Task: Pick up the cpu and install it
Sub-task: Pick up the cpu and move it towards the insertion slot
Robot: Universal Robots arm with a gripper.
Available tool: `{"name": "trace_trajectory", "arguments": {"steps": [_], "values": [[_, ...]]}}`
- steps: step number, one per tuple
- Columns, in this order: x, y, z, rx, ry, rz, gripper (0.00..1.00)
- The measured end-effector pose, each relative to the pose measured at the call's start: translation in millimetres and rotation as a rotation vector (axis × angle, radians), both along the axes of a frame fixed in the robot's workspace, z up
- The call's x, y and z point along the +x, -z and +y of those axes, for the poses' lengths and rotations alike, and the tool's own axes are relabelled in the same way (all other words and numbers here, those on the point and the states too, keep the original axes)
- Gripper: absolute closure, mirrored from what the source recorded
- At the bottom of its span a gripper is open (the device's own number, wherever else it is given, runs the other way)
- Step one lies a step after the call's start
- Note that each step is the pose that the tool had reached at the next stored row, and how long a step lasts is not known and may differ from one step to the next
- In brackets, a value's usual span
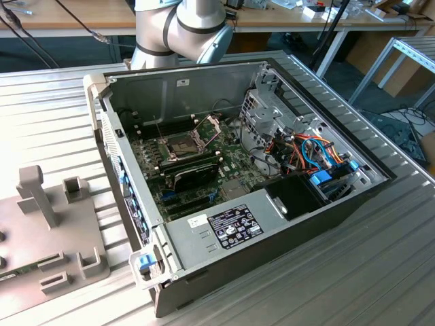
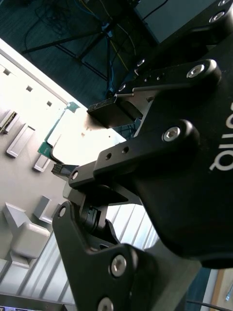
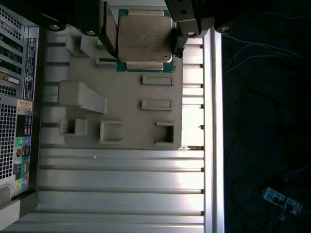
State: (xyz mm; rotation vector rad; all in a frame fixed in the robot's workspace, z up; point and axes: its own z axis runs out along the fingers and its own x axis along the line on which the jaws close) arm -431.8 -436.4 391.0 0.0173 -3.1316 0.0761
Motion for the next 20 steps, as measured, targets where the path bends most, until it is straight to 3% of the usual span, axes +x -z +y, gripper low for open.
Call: {"name": "trace_trajectory", "arguments": {"steps": [12, 14, 20], "values": [[3.4, 0.1, 0.0, 0.0001, 0.0, -0.0001, 0.45], [12.1, 0.1, 0.0, 0.0, 0.0, -0.0001, 0.45], [12.3, -0.1, 0.0, 0.0001, 0.0, -0.0001, 0.45]]}}
